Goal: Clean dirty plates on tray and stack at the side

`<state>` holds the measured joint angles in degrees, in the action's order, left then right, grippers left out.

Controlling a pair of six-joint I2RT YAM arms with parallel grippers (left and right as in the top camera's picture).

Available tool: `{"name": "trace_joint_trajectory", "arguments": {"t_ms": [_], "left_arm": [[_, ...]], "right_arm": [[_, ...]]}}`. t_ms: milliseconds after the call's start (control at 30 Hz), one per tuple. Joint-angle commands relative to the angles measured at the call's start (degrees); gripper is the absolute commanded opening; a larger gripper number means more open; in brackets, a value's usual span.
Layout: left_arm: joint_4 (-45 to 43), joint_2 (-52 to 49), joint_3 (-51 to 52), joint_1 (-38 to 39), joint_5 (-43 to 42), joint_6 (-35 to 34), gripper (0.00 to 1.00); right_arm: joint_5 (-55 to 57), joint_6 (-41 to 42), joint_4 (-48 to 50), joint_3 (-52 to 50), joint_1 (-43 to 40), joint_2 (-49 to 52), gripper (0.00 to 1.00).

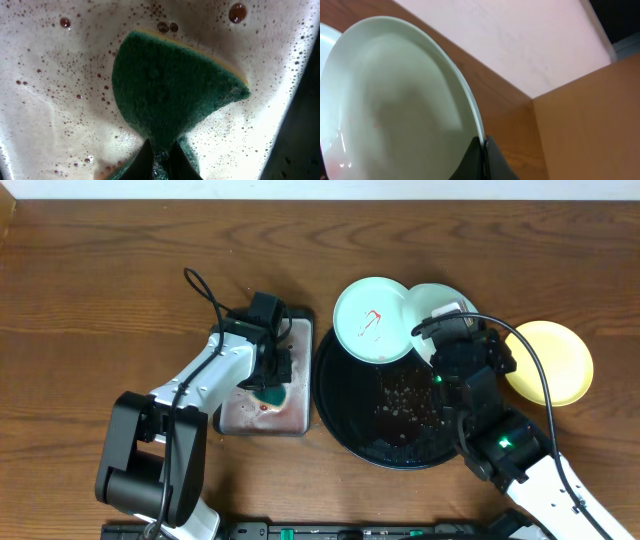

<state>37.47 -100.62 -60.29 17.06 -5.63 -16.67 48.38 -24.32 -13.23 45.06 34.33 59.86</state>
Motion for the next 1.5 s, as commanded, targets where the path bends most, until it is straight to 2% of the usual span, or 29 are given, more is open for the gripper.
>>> {"name": "trace_joint_trajectory", "arguments": {"t_ms": [0,200,233,267,333,400,533,600,800,867,1033,1133,1267,1467], "left_arm": [[0.00,-1.51,1.16,0.11,0.48,-0.07,0.07],[-0.55,-1.51,1.16,0.11,0.46,-0.07,0.07],[-0.63,-1.51,1.16,0.11,0.46,-0.09,0.07],[-0.68,-1.51,1.16,0.11,0.46,-0.09,0.07],[-0.70,-1.51,1.16,0.11,0.46,-0.09,0.07],[-0.66,-1.51,1.16,0.11,0.46,-0.09,0.07],[-0.68,-1.51,1.16,0.11,0.46,-0.09,0.07],[-0.68,-1.51,1.16,0.11,0.46,-0.09,0.08],[-0.63,-1.51,1.16,0.11,0.46,-0.09,0.08],[-0.61,-1.51,1.16,0.11,0.46,-0.09,0.08],[-0.63,-1.51,1.16,0.11,0.46,-0.09,0.08],[-0.61,-1.51,1.16,0.11,0.46,-0.09,0.08],[-0.63,-1.51,1.16,0.11,0.46,-0.09,0.08],[-0.63,-1.51,1.16,0.11,0.46,-0.09,0.08]], "right_arm": [[1.14,-4.17,1.73,1.18,0.66,-0.61,0.01],[2.67,-4.20,2.10,1.18,1.77,-0.59,0.01],[0.92,-1.14,3.50,1.18,1.68,-0.59,0.01],[-3.34,-1.44,3.69,1.18,1.95,-0.61,0.01],[-3.26,-7.37,3.80,1.18,2.08,-0.55,0.01],[4.35,-4.35,6.23,1.18,1.25,-0.28,0.01],[1.44,1.07,3.67,1.16,-0.85,-0.20,0.01],[1.25,6.88,1.88,1.16,-3.26,0.09,0.01],[-7.19,25.59,-4.02,1.16,-16.83,1.62,0.01],[-13.86,34.67,-6.88,1.16,-26.40,2.93,0.01],[-25.31,46.88,-11.69,1.16,-42.82,6.43,0.01],[-31.28,50.05,-12.76,1.14,-51.25,9.57,0.01],[-38.07,50.23,-12.02,1.14,-59.08,14.03,0.01],[-39.87,50.21,-11.17,1.14,-63.80,18.16,0.01]]}}
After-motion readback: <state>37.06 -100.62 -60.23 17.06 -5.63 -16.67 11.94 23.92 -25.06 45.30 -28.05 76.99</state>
